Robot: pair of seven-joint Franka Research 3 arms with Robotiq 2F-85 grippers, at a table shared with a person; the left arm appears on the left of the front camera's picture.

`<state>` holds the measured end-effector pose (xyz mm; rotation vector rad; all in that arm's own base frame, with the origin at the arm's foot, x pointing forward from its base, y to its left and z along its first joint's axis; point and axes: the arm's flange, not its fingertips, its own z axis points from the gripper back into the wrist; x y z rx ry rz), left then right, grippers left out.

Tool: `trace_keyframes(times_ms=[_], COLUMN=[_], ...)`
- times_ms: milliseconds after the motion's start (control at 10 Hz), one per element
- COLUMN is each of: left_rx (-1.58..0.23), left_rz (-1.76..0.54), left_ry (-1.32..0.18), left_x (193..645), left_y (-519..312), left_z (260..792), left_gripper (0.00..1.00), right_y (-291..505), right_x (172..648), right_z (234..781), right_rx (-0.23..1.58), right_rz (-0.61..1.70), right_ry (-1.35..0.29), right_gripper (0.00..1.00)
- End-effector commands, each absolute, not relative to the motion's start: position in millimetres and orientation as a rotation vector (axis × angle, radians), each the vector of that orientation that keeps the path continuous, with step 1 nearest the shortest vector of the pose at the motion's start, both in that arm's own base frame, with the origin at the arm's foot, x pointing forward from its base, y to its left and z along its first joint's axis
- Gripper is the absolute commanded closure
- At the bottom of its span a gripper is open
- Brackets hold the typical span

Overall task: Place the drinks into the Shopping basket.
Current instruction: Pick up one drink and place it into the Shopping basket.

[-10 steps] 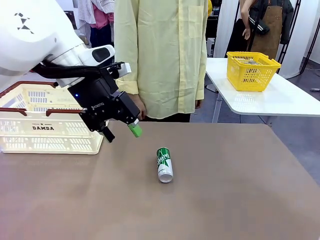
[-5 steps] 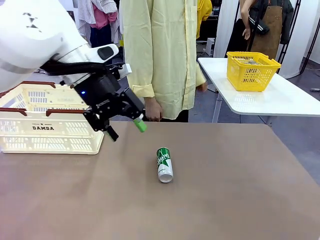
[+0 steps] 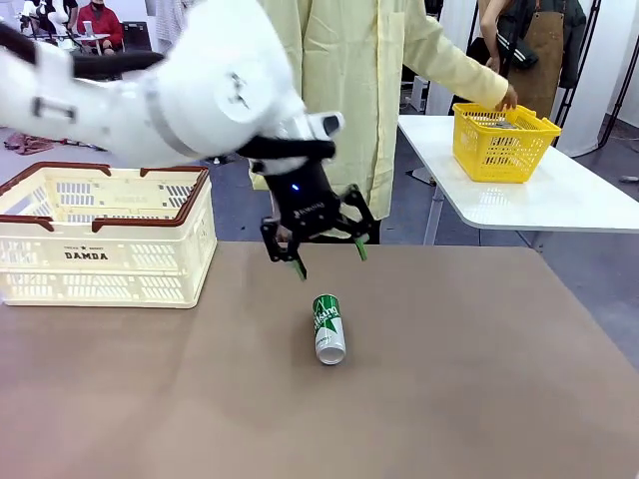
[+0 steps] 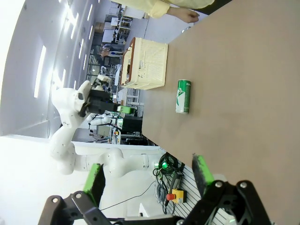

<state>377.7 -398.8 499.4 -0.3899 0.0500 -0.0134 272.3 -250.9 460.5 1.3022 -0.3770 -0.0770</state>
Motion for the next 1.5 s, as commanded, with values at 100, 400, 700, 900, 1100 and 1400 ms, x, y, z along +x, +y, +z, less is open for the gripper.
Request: trace_keyframes(times_ms=[100, 400, 700, 900, 1100, 1400], left_rx=[-0.217, -0.191, -0.14, -0.099, -0.054, -0.08], left_rz=[-0.013, 0.086, 0.083, 0.087, 0.106, 0.102], left_ry=[0.001, -0.072, -0.008, 0.0, 0.018, -0.012], left_x=[402, 417, 423, 430, 435, 441], left_y=[-426, -435, -445, -446, -445, -442], left_z=[467, 412, 369, 349, 325, 312], left_gripper=[0.0, 0.0, 0.0, 0.0, 0.0, 0.0], right_y=[-252, -252, -252, -252, -252, -252], right_x=[270, 270, 270, 270, 270, 270], right_z=[461, 461, 461, 461, 461, 461], right_rx=[1.297, 1.297, 1.297, 1.297, 1.297, 1.297], right_rz=[-0.058, -0.058, -0.058, -0.058, -0.058, -0.058], right_ry=[-0.38, -0.38, -0.38, -0.38, -0.38, -0.38], right_gripper=[0.0, 0.0, 0.0, 0.0, 0.0, 0.0])
